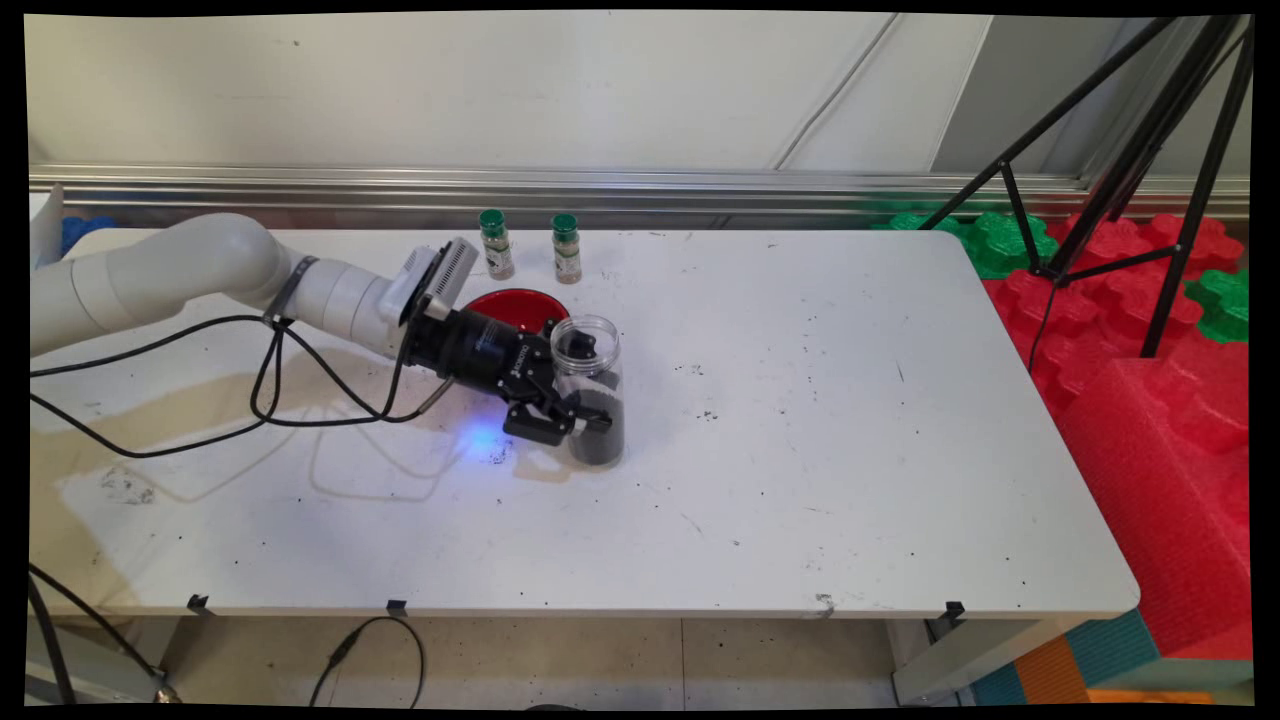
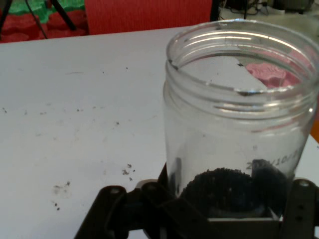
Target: Pour the black seasoning powder in the red bowl
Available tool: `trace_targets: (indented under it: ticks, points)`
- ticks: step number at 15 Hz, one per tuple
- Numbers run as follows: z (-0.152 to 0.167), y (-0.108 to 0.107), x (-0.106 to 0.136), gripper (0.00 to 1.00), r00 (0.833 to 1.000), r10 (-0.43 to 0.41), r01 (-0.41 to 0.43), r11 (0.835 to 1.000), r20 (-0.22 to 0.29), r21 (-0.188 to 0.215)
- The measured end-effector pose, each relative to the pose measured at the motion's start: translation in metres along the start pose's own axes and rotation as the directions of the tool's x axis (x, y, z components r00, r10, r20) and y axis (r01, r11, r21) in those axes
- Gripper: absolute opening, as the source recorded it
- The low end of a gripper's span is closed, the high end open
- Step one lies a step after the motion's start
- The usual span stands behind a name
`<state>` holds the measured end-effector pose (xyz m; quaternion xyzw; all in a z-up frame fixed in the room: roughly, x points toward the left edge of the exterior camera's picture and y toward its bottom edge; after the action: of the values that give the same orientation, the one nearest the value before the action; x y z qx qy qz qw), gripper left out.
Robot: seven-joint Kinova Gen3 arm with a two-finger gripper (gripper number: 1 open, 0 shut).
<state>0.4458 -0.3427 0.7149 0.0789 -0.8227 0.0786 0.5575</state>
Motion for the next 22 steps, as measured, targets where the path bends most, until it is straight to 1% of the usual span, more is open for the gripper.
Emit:
trace_targets:
  ticks: [7,15,22]
  points:
    - [-0.01,0.001,0.014,0.0,0.999,0.003,-0.002,1.0,-0.034,0.022]
    - [-0.026,0.006,0.037,0.0,0.997,-0.002,0.006,0.999,-0.076,0.043]
    - [-0.048,0.007,0.059,0.0,0.995,-0.005,0.013,0.997,-0.099,0.081]
